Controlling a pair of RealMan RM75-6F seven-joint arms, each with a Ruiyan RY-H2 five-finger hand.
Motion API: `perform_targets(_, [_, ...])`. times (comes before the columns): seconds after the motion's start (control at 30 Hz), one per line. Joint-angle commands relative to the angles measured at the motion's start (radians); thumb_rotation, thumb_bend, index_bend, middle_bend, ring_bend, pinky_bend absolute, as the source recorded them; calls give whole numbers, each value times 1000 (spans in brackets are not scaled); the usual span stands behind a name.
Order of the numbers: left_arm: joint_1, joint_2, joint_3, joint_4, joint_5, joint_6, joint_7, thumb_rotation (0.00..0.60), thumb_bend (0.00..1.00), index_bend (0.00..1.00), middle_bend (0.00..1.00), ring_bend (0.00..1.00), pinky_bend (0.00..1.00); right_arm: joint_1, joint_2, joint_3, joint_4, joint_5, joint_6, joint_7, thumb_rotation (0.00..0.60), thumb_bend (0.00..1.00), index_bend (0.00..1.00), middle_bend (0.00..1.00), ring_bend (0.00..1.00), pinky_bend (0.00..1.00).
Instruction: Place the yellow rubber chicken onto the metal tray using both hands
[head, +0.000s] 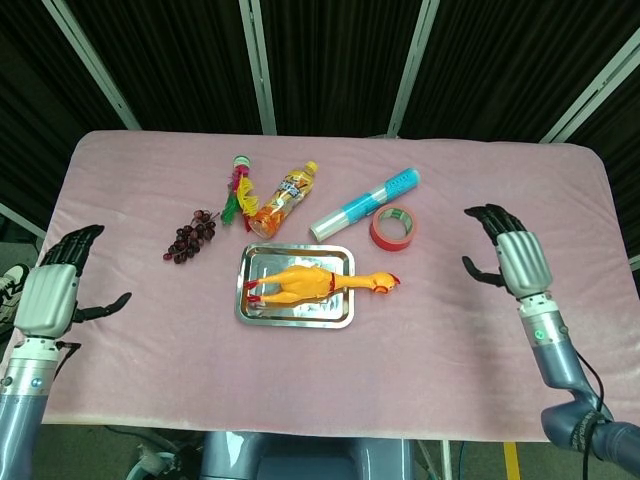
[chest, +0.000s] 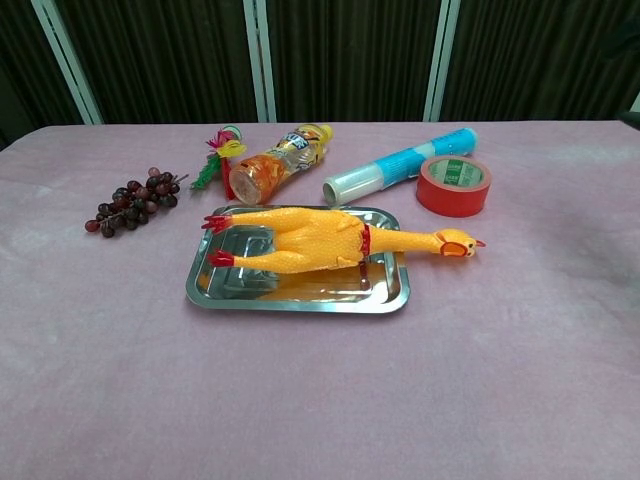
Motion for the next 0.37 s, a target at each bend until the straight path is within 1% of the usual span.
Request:
perform_targets(0.03, [28,-22,15,42,-1,29,17,600,140,88,86,73,161,-75,28,-41,-13,-6,65,-37,600,361,204,208,139,200])
perform_targets(0.17, [64,-42,44,61,28,57,-2,600,140,88,88,73,161,-143,34,-73,-40,-17,128,-74,600,361,199,208,122,173])
perform_targets(0.37, [111,-71,83,72,83,107,-10,600,140,88,89,73,161,-204,32,-100,-83,-38,187,-108,600,360,199,208,121,171])
